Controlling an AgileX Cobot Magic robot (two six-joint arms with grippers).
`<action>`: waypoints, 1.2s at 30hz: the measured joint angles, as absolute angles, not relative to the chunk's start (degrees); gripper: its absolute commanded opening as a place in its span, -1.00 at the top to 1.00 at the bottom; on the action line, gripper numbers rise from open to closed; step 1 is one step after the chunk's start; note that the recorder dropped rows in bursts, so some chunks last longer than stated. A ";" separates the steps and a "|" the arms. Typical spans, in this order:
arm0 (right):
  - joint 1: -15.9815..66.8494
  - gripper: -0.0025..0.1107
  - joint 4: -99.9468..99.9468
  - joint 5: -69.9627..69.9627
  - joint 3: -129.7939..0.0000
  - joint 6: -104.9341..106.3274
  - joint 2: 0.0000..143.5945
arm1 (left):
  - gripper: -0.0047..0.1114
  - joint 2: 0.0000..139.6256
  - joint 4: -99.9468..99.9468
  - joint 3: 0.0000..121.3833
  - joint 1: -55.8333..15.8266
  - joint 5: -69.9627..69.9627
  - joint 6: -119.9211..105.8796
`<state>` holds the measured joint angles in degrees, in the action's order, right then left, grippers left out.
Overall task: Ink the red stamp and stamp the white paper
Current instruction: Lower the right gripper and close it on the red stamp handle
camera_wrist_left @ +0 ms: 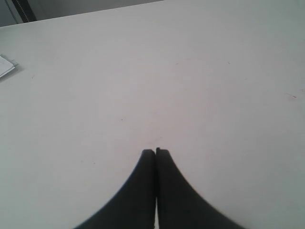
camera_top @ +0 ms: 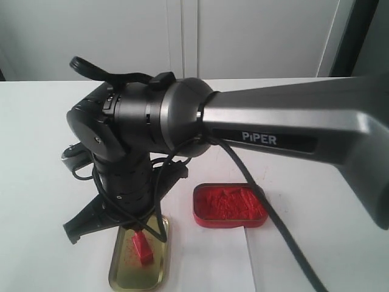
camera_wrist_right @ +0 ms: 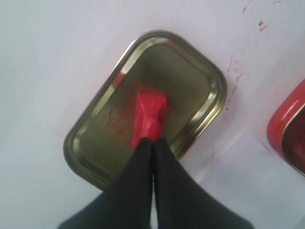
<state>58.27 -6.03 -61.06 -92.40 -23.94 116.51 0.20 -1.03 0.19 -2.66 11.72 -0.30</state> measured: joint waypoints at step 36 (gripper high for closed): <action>58.27 0.59 -4.84 -60.40 -92.52 -25.54 123.43 | 0.92 0.20 -1.03 0.19 -2.66 11.72 -0.30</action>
